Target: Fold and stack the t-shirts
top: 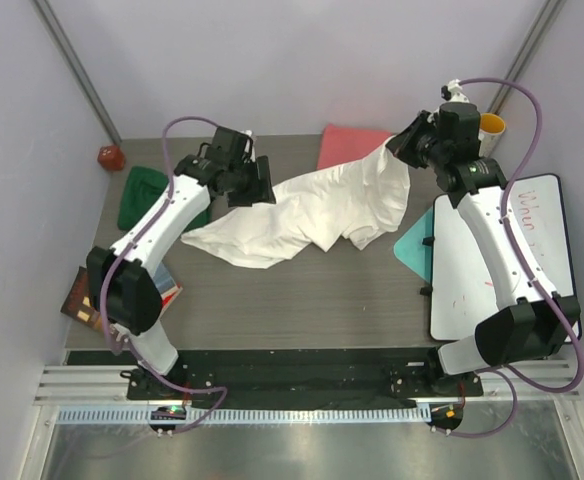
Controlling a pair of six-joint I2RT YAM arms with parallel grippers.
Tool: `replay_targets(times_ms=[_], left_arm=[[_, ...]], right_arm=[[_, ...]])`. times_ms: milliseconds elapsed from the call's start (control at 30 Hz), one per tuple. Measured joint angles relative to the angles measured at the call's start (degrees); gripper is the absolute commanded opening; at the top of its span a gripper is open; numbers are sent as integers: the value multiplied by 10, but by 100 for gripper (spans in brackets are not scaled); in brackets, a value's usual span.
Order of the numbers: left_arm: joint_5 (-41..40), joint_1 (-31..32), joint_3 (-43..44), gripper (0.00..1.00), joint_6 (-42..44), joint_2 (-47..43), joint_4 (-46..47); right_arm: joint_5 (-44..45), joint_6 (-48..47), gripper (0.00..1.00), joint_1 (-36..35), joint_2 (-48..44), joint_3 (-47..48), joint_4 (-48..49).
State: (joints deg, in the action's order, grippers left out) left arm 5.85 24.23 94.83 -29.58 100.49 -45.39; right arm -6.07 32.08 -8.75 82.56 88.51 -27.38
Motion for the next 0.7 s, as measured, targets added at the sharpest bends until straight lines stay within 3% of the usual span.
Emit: replay_targets(times_ms=[133,400,700], left_arm=[[21,32,-33,62,18,-26,3],[62,56,-126,61,12,84,20],[66,57,-114,61,19,119,26]], right_arm=[[-1,3,1,0,1,-11,3],[-8,11,1,0,10,-13,8],[-9,10,1,0,10,-14,8]])
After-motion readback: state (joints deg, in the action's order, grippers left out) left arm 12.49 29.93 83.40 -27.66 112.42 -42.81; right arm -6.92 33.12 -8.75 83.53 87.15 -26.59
